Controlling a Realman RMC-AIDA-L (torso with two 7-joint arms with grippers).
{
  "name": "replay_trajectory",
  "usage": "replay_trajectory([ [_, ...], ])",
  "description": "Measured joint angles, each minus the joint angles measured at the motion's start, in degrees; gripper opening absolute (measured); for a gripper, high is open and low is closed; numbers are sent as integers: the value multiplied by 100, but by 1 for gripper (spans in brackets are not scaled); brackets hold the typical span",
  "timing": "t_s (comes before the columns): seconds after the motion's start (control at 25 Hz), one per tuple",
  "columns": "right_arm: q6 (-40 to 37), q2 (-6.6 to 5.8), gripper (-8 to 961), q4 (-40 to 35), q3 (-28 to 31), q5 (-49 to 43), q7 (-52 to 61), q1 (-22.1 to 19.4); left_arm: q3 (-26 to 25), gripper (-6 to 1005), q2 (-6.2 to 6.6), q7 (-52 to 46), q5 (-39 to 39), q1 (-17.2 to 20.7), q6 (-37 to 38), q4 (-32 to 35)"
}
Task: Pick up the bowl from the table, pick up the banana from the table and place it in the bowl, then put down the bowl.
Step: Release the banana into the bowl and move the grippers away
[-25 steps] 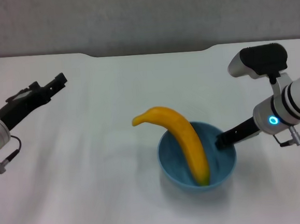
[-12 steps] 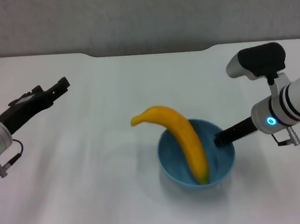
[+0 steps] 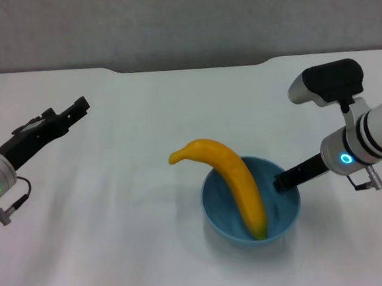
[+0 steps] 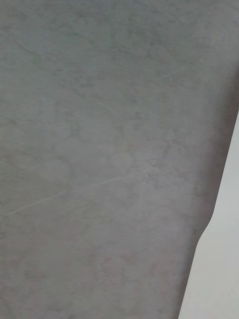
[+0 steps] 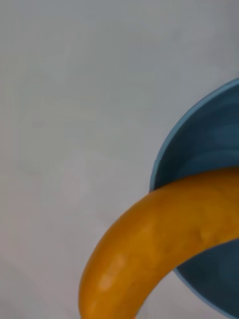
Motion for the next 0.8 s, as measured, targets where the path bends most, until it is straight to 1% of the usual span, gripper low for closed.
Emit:
replay_trajectory([
  [0.4,-7,9,36,35,-154,244,-40,0,-11,906,-1,-22,-1,17,1,-3],
  [0.64,-27,9,136,39,-158,249,-47,-13,-12,907,-1,-29,-1,20,1,-3],
  [0.8,-29,9,240,45,-171,218,-54,-15,-32,907,-1,-32,-1,24,1,-3],
])
